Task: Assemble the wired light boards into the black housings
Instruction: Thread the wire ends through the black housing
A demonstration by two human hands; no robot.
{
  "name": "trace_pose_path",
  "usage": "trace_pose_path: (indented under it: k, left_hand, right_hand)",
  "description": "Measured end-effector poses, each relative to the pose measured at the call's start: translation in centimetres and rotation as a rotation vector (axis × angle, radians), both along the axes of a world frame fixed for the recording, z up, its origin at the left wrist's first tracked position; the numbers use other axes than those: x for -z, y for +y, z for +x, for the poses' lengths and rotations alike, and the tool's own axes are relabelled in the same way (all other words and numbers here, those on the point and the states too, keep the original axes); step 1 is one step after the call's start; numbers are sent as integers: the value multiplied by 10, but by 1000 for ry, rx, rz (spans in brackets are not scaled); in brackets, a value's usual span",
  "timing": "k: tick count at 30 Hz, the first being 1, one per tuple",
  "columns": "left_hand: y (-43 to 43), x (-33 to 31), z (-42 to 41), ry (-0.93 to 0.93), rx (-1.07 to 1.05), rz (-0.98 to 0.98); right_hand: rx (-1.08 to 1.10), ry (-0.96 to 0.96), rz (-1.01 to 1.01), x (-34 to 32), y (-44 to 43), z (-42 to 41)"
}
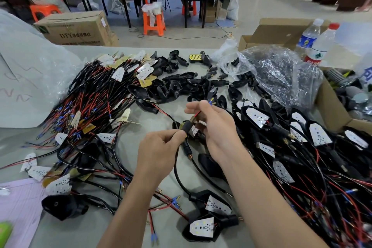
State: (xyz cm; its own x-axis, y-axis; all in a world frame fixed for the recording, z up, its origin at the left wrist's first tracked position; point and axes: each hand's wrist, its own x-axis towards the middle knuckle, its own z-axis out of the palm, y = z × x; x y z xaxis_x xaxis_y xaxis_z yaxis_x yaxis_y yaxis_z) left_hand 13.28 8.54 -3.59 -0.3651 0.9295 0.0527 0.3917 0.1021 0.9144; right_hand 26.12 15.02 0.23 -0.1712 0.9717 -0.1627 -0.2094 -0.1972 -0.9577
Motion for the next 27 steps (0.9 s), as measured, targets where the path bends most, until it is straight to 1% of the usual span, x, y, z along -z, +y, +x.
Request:
trace_pose_path:
  k: [2, 4, 5, 6, 7, 8, 9, 10, 11, 12, 13, 14, 17, 18, 20, 23, 25, 27]
  left_hand:
    - [0, 1, 5, -268, 34, -51]
    - [0, -1, 12, -504, 113, -92]
    - [-1, -4, 16, -577, 131, -95]
    - [-2, -6, 20, -590, 117, -72]
    - [-4, -5, 23, -459, 61, -31]
    - [-5, -2, 25, -194, -11, 27]
    - [-7, 1, 26, 141, -78, 91]
    - [-10, 1, 26, 423, -122, 138]
    - [-11, 1, 27, 578, -128, 128]
    - [-11, 2, 27, 617, -98, 68]
    - [-10, 7, 26, 592, -68, 4]
    - [-11, 14, 25, 512, -32, -42]
    - [-16, 27, 19, 122, 50, -109]
    - [-17, 29, 18, 17, 52, -134]
    - [-17, 33, 19, -137, 52, -192]
    - [-21, 36, 20, -265, 77, -235]
    - [-23, 38, 17, -367, 71, -200]
    - [-24, 37, 14, -468, 49, -175]
  right_hand:
    - [3, -35, 40, -5, 6, -2]
    - [21, -58, 70, -8, 11, -5]
    - [37, -76, 87, -8, 14, -6]
    - [50, -98, 108, -8, 16, -7]
    - [61, -123, 129, -7, 18, -9]
    - [69, -143, 144, -5, 19, -10]
    - [76, -154, 153, -4, 19, -11]
    - [88, -154, 155, -3, 20, -12]
    - [112, -136, 152, -3, 22, -12]
    - [152, -104, 145, -5, 25, -10]
    - [197, -78, 135, -8, 30, -7]
    - [233, -62, 129, -11, 37, -2]
    - [277, -29, 130, -18, 52, 9]
    - [286, -18, 123, -17, 56, 11]
    - [314, 1, 100, -16, 63, 14]
    - [367, 108, 55, -23, 78, 24]
    - [391, 235, 21, -28, 86, 29]
    - [400, 297, 9, -27, 87, 30]
